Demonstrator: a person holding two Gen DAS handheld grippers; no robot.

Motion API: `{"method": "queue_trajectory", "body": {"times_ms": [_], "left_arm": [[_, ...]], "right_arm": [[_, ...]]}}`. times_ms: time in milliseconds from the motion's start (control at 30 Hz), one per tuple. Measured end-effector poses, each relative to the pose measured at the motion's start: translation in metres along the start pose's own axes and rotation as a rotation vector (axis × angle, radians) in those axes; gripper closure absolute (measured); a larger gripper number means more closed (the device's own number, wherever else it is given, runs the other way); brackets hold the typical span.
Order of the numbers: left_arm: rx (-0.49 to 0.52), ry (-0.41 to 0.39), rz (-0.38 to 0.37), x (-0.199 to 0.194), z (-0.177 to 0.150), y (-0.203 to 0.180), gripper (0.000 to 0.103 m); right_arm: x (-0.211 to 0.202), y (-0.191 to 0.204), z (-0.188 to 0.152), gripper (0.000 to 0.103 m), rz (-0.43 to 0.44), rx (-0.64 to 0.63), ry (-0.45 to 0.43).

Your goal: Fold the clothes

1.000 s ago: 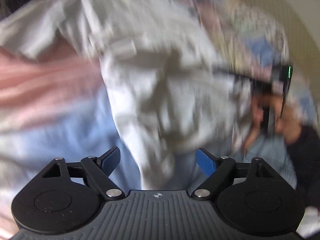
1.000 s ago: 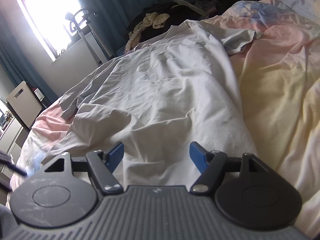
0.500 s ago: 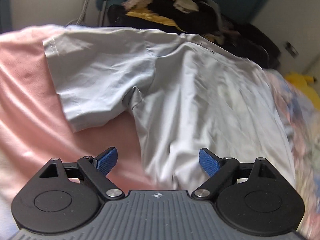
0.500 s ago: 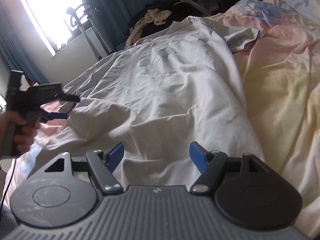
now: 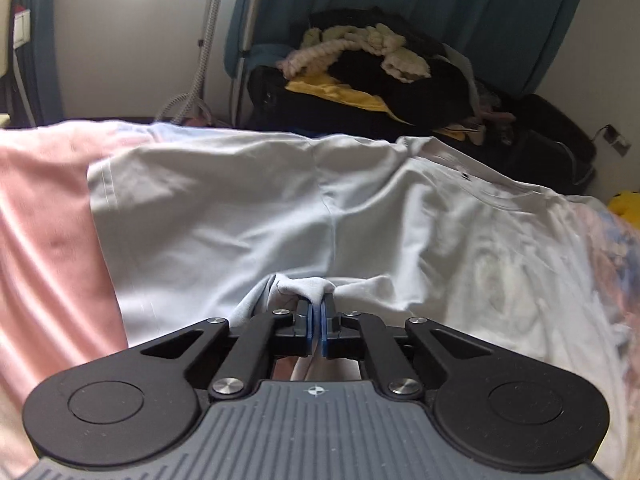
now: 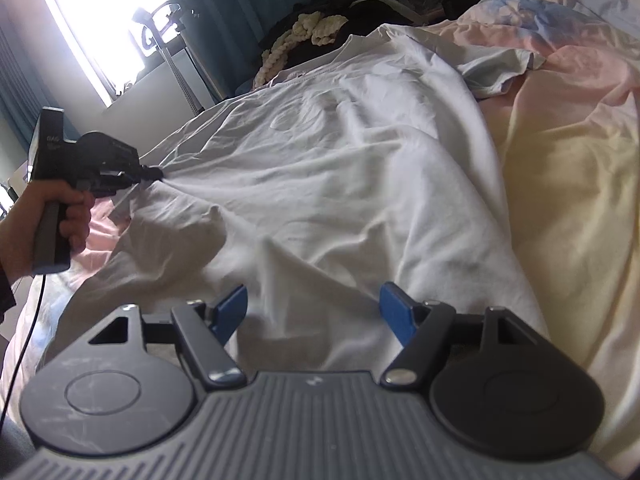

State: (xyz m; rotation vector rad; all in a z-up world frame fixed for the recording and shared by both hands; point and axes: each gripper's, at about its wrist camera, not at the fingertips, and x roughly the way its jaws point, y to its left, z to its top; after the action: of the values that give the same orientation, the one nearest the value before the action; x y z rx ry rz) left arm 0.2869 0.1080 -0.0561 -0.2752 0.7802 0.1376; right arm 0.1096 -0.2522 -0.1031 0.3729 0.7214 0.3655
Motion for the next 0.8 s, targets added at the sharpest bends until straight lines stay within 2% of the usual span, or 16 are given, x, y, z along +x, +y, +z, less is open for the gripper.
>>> {"method": "queue_trajectory", "body": {"times_ms": [167,200,233,300,333,567,633,800], "left_arm": [[-0.001,0.009,-0.007,0.001,-0.011,-0.002,0.092],[0.004,0.024,-0.025,-0.003,-0.013,-0.002,0.083],[0.011,0.039,-0.039,-0.007,-0.014,-0.003,0.067],[0.040,0.042,-0.066,-0.026,-0.020,-0.004,0.043],[0.067,0.028,-0.082,-0.038,-0.024,-0.006,0.038],[0.282,0.001,-0.154,-0.119,-0.074,-0.036,0.026],[0.308,-0.012,-0.183,-0.140,-0.094,-0.046,0.021],[0.354,-0.037,-0.275,-0.175,-0.140,-0.068,0.021]], "right_arm": [[0.002,0.000,-0.001,0.029,-0.003,-0.008,0.003],[0.003,0.000,-0.001,0.029,-0.004,-0.009,0.003],[0.003,0.000,-0.001,0.029,-0.005,-0.011,0.003],[0.002,0.001,-0.001,0.029,-0.006,-0.013,0.000],[0.001,0.001,-0.001,0.029,-0.006,-0.010,-0.003],[-0.011,0.002,0.003,0.029,-0.011,0.009,-0.042],[-0.018,0.001,0.003,0.029,-0.004,0.020,-0.067],[-0.039,-0.003,0.009,0.029,-0.011,0.055,-0.141]]}}
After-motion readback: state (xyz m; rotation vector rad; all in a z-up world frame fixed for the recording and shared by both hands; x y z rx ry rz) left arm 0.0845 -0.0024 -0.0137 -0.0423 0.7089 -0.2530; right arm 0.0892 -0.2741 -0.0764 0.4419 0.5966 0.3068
